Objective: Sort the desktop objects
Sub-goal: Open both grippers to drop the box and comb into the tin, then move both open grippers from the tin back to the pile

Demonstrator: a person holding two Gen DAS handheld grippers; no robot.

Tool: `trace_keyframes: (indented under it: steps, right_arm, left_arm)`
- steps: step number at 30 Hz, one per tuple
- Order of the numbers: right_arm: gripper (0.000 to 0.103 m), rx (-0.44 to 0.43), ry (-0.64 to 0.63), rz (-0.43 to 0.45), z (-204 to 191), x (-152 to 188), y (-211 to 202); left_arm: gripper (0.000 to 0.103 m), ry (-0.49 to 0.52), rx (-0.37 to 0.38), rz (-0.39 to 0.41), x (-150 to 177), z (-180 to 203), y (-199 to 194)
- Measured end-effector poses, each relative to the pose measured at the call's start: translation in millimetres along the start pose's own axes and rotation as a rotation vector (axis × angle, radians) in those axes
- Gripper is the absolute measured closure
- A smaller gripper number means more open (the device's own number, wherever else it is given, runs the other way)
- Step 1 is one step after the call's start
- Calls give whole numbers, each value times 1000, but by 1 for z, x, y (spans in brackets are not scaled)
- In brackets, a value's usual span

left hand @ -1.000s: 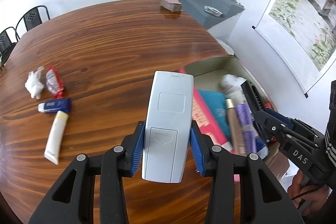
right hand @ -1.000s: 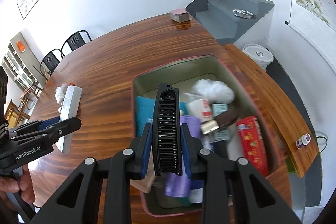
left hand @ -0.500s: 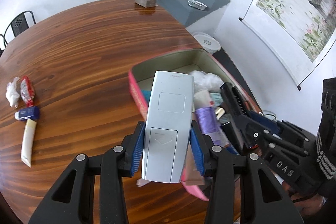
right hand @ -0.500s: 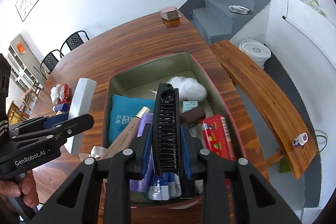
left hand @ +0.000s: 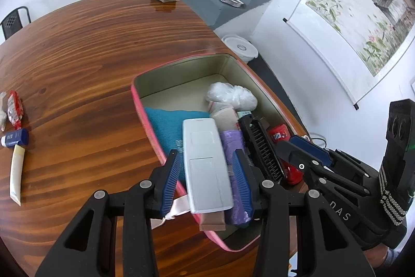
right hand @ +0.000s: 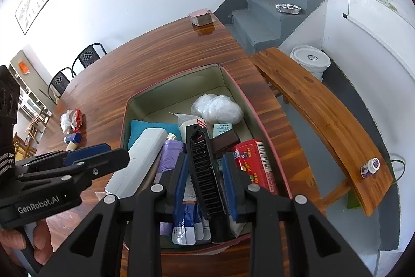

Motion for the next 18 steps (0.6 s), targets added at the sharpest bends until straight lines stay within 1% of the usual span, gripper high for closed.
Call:
trace_keyframes:
  steps: [8, 9, 10, 12, 18]
  right_arm:
    - [72, -22, -19, 5, -23, -3, 3]
    - [68, -27, -24, 4, -28, -4, 4]
    - [62, -31, -29, 5, -32, -4, 5]
    - [56, -40, -47, 9, -44, -5, 6]
    - [56, -77, -93, 10, -80, -9, 11]
  left_arm:
    - [58, -51, -47, 5, 7, -30, -10]
    - [58, -59, -58, 3, 9, -36, -11]
    - [58, -70, -68, 1, 10, -42, -12]
    - [58, -95, -86, -1, 13, -57, -16]
    - [58, -160, -136, 10, 20, -103, -34]
Point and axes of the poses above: each gripper's, at about its wrist camera, not at the fingertips, and y roughly the way its jaws point, z to its right, x to its underside, the point moved 7 cm from there along y, roughly the way its jaws point, and after that the axes turned 1 degree about z, right-handed, at the moved point
